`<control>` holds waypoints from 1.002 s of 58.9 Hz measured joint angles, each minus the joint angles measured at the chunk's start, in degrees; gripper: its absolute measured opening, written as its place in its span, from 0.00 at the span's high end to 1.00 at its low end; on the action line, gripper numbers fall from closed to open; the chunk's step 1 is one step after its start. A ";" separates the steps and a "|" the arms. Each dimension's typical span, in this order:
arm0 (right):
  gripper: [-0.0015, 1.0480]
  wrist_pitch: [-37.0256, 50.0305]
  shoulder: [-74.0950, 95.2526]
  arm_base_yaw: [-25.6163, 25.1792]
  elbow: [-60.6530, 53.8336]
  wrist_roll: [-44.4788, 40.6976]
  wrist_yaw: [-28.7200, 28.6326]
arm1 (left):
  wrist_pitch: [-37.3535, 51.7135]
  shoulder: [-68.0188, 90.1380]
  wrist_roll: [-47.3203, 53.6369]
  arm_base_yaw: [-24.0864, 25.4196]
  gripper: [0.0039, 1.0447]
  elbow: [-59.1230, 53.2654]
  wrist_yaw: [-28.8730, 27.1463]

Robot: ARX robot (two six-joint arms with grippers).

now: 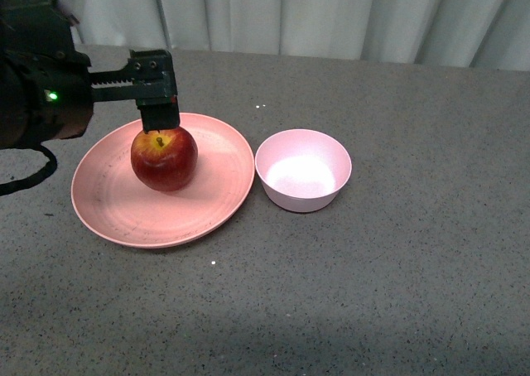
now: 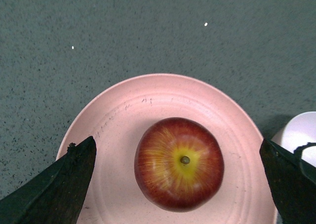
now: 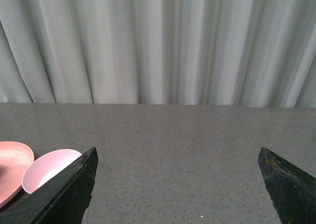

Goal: Move apple from plate to bowl

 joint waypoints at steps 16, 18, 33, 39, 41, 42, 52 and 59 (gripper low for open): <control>0.09 0.00 0.00 0.00 0.00 0.00 -0.02 | -5.88 7.17 0.90 -0.59 0.06 7.72 1.51; 0.09 0.00 0.00 0.00 0.00 -0.02 -0.02 | -7.30 7.74 0.92 -0.76 0.06 8.57 2.51; 0.09 0.00 0.00 0.00 0.00 0.00 0.00 | -11.37 10.78 2.69 -1.55 0.06 10.01 3.80; 0.09 0.00 0.00 0.00 0.00 0.00 0.00 | -11.96 11.56 3.04 -1.38 0.06 10.08 3.80; 0.09 0.00 0.00 0.00 0.00 0.00 0.00 | -12.00 11.82 3.19 -1.36 0.06 10.08 3.82; 0.09 0.00 0.00 0.00 0.00 0.00 0.00 | -12.00 11.93 3.28 -1.33 0.06 10.08 3.82; 0.09 0.00 0.00 0.00 0.00 0.00 0.00 | -11.93 12.13 3.87 -1.31 0.23 10.12 3.69; 0.09 0.00 0.00 0.00 0.00 0.00 0.00 | -11.78 12.07 4.04 -1.31 0.26 10.12 3.56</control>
